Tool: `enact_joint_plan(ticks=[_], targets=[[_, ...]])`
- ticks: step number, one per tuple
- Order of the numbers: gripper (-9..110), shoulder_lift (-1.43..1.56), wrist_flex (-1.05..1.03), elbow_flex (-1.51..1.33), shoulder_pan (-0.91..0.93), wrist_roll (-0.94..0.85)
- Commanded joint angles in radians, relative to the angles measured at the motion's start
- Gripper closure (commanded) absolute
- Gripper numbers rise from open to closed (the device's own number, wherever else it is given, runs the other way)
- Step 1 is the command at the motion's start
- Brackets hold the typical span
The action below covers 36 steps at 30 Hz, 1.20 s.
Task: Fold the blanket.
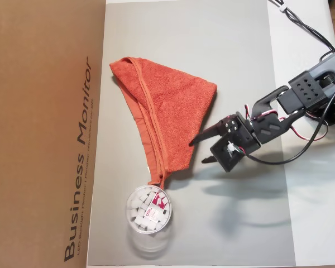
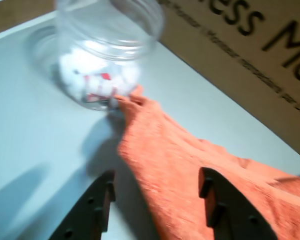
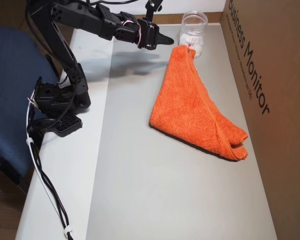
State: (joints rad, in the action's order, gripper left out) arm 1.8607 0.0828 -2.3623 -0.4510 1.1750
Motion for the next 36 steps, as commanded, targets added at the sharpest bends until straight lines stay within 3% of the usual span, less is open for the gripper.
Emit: enact_joint_plan(ticks=[1, 6, 11, 19, 27, 36], targets=[[91, 0.071, 0.005, 0.005, 0.021, 0.008], [102, 0.127, 0.005, 0.005, 0.069, 0.008], [102, 0.179, -0.04, 0.006, 0.135, 0.008], [102, 0.305, -0.288, 0.014, 0.278, 0.02], [102, 0.42, -0.526, 0.021, 0.388, 0.288], [102, 0.555, -0.785, 0.015, 0.459, 0.397]])
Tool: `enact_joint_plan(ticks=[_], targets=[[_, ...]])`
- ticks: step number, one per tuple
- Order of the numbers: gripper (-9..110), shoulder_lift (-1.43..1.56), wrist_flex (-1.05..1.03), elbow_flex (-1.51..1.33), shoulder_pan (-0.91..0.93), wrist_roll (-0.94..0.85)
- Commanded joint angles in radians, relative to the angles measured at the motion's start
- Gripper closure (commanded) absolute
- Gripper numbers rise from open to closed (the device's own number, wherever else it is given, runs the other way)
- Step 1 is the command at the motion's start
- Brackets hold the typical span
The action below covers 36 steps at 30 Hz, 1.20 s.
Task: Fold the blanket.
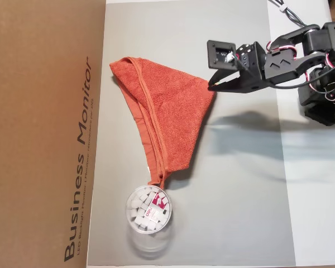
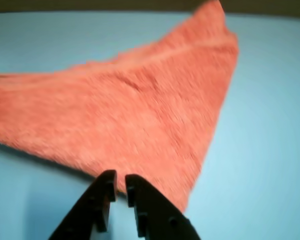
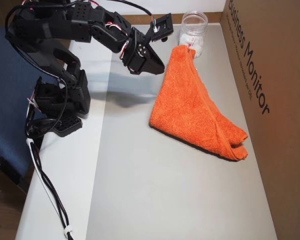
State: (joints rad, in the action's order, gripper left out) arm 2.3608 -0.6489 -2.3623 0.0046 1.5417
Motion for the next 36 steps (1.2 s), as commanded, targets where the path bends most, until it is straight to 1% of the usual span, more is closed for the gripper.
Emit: enact_joint_plan(ticks=[1, 7, 12, 18, 30, 36], targets=[[102, 0.072, -0.08, 0.012, 0.003, 0.048], [102, 0.15, -0.221, 0.005, -0.005, 0.069], [102, 0.195, -0.284, -0.003, -0.014, 0.069], [102, 0.313, -0.276, -0.126, -0.011, 0.069], [102, 0.721, -0.288, -0.431, -0.011, 0.067], [102, 0.822, -0.288, -0.529, -0.006, 0.063]])
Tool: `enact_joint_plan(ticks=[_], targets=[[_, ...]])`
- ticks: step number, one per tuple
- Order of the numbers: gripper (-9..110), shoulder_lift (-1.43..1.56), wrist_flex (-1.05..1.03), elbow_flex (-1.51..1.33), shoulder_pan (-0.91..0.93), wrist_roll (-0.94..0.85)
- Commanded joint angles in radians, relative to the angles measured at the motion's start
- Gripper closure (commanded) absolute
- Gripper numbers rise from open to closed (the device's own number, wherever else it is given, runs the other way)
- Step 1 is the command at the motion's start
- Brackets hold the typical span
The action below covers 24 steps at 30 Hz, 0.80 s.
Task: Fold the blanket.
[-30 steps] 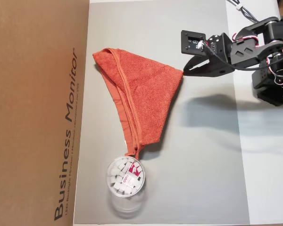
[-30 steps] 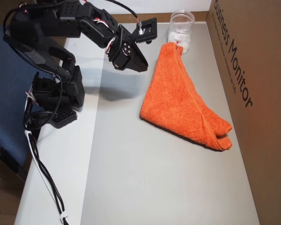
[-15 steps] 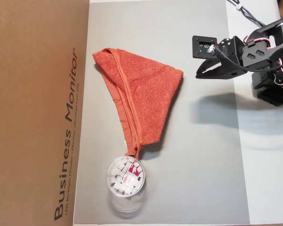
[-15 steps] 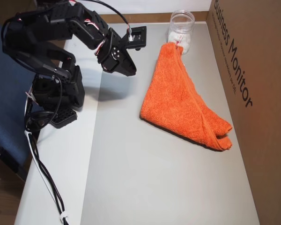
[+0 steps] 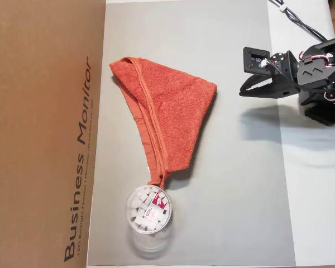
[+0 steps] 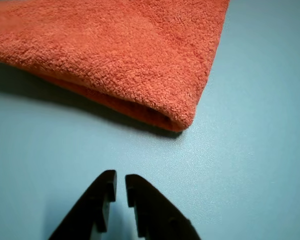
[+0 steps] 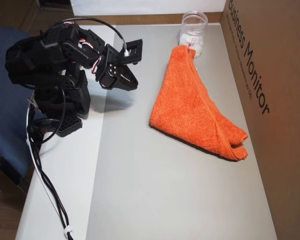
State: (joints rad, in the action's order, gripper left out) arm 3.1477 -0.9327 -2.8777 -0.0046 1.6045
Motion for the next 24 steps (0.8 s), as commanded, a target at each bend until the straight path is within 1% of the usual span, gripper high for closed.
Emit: enact_joint_plan(ticks=[1, 13, 21, 24], targets=[[102, 0.051, -0.005, -0.032, 0.003, -0.003], [102, 0.129, -0.005, -0.143, -0.003, 0.005], [102, 0.25, -0.005, -0.256, 0.006, 0.005], [102, 0.252, -0.032, -0.256, 0.005, 0.005]])
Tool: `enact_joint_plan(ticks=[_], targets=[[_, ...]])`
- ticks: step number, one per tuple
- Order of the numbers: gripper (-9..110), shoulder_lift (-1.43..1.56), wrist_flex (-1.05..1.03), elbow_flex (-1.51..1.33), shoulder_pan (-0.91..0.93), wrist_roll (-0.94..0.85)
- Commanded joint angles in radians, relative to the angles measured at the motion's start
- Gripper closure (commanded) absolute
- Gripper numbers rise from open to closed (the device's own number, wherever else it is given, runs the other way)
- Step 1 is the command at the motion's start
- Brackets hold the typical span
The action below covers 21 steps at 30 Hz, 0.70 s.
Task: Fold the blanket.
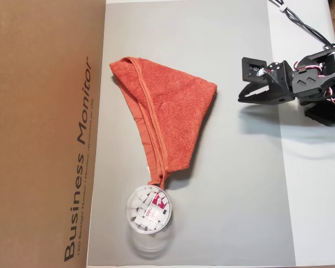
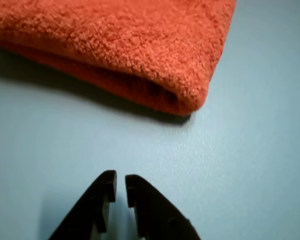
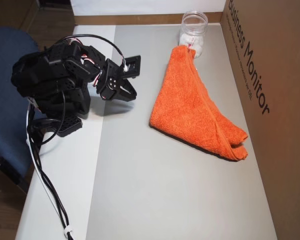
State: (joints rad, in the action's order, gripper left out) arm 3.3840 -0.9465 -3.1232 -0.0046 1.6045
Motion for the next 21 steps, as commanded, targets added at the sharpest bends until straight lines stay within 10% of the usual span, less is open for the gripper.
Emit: enact_joint_plan(ticks=[1, 21], targets=[[102, 0.015, -0.035, -0.011, 0.005, 0.005], [102, 0.015, -0.365, -0.011, 0.008, 0.0]])
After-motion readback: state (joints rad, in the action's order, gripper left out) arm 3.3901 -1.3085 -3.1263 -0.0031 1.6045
